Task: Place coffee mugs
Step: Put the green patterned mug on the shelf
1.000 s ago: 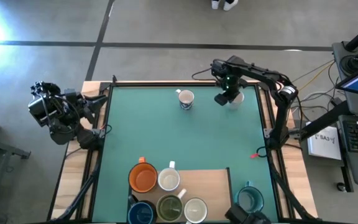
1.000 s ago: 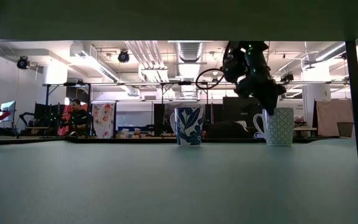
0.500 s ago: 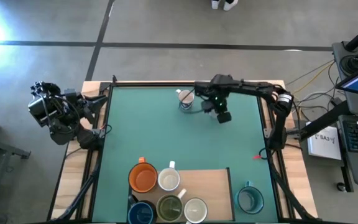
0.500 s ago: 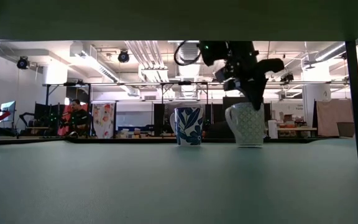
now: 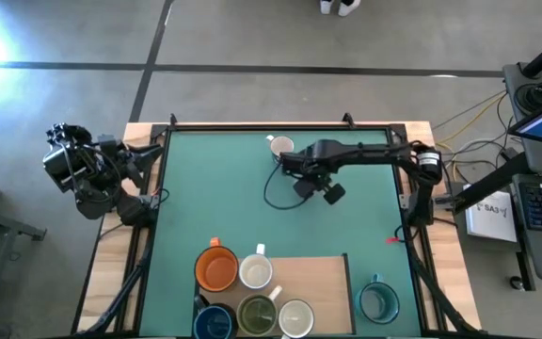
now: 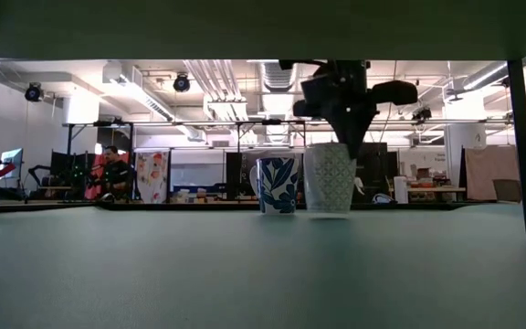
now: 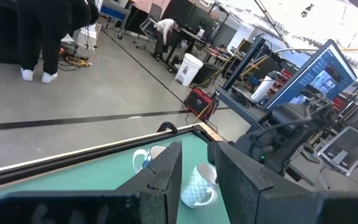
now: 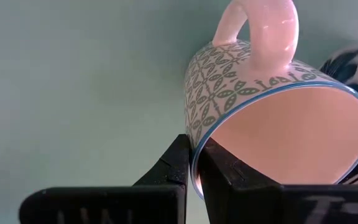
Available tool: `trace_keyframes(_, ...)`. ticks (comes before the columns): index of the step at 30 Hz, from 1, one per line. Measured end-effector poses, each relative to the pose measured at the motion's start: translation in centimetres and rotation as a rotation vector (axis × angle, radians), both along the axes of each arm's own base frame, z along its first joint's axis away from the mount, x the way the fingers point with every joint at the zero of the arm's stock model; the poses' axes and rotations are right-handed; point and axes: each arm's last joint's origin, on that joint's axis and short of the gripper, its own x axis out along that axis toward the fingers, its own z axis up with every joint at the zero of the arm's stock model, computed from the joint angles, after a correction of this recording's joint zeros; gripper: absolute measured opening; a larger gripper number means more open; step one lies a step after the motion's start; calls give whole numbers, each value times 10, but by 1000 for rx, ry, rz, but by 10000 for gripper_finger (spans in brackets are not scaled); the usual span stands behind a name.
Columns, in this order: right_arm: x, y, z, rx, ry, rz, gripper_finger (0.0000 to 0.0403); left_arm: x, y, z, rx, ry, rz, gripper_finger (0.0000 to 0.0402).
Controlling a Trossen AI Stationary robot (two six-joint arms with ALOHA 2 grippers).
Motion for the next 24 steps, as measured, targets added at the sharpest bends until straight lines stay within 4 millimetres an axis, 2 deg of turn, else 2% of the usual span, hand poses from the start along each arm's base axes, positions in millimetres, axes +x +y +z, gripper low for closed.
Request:
trace_keyframes(14,8,61,0,112,-22,124,13,0,-1,-1,6,32,-17,79)
trace_keyframes(17,8,67,0,123,-27,108,13,0,0,-1,14,38,-18,79)
trace_keyframes(24,8,69,0,191,-42,-54,26,1,-1,-2,7,74,-44,79)
